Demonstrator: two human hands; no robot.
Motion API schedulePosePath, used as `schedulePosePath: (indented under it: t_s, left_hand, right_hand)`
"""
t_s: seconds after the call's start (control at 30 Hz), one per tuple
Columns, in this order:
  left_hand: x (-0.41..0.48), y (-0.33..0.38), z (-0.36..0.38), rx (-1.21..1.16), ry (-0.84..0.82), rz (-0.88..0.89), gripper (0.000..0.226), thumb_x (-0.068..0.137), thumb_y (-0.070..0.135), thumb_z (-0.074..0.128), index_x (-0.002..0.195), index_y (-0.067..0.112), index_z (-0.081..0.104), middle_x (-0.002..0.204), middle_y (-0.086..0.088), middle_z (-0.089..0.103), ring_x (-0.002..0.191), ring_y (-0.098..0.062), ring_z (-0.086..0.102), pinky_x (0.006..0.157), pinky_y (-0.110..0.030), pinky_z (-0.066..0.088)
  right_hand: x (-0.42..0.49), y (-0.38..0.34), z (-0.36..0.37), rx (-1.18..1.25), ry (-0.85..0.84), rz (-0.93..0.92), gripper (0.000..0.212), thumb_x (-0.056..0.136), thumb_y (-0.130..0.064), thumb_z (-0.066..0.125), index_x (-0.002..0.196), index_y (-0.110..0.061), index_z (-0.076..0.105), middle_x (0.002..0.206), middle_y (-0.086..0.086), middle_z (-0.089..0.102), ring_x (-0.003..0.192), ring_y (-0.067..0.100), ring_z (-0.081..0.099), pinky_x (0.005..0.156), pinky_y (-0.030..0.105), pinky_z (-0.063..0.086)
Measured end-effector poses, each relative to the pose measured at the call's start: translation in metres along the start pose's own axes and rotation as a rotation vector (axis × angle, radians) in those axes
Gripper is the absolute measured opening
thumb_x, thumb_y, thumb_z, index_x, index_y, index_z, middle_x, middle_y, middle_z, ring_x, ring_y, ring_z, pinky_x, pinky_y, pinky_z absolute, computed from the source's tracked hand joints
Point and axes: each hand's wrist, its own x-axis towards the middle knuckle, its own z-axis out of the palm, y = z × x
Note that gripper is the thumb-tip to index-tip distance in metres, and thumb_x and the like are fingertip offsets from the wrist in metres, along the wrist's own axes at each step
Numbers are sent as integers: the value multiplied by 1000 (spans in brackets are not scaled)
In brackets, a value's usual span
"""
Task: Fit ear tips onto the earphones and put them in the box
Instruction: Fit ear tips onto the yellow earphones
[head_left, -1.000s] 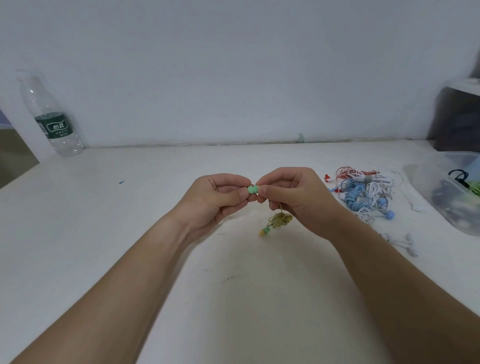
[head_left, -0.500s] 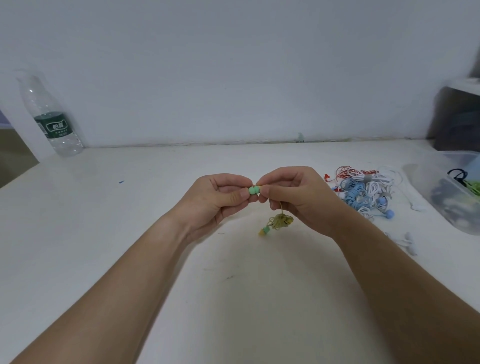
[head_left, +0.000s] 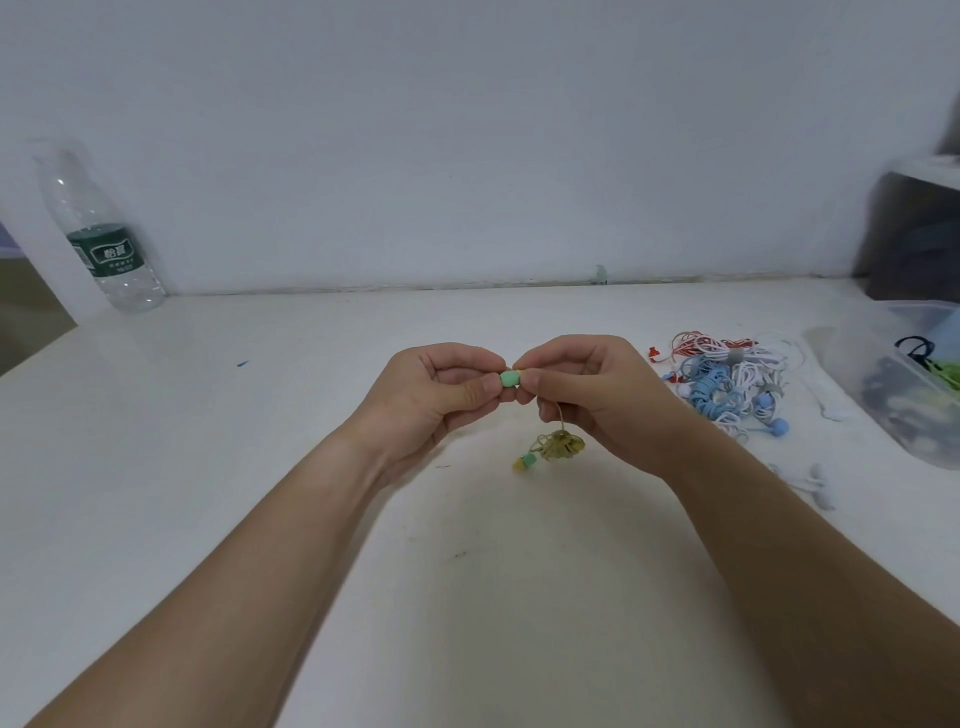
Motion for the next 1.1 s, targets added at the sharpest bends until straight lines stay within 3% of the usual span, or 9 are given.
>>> schedulePosePath:
  t_s: [0.3,0.9,1.0,1.1]
  left_hand:
    - [2,-4,1,0,31,38,23,71,5,73,93,2,68,90,-21,74,87,-26,74,72,-22,58]
    - [1,-3,0,84,-27,13,21,75,14,73,95,8,72,98,-22,72,91,-24,70,71,-23,57]
    - [0,-3,2,207,-16,37,10,85,16,72,94,15,73,97,-14,75,88,-20,71,72,-26,56]
    - [-1,-4,5,254,-21,65,14,93,16,66,105,11,71,100,-11,76,89,-19,72,72,-26,55]
  right_hand:
    - [0,3,1,54,-9,-17,15,85,-7,71,99,-2,73,82,16,71,62,19,55,63,26,50]
    - [-1,0,2,-46,36,-21,10,90,0,67,99,2,71,79,16,71,63,19,57,64,25,51]
    - [-1,0,1,-18,40,13,11,91,-4,66,101,0,71,80,13,70,64,20,56,63,28,52]
    - [-1,-1,1,52,42,36,11,93,-5,64,102,-2,70,82,12,69,65,20,55,62,29,52]
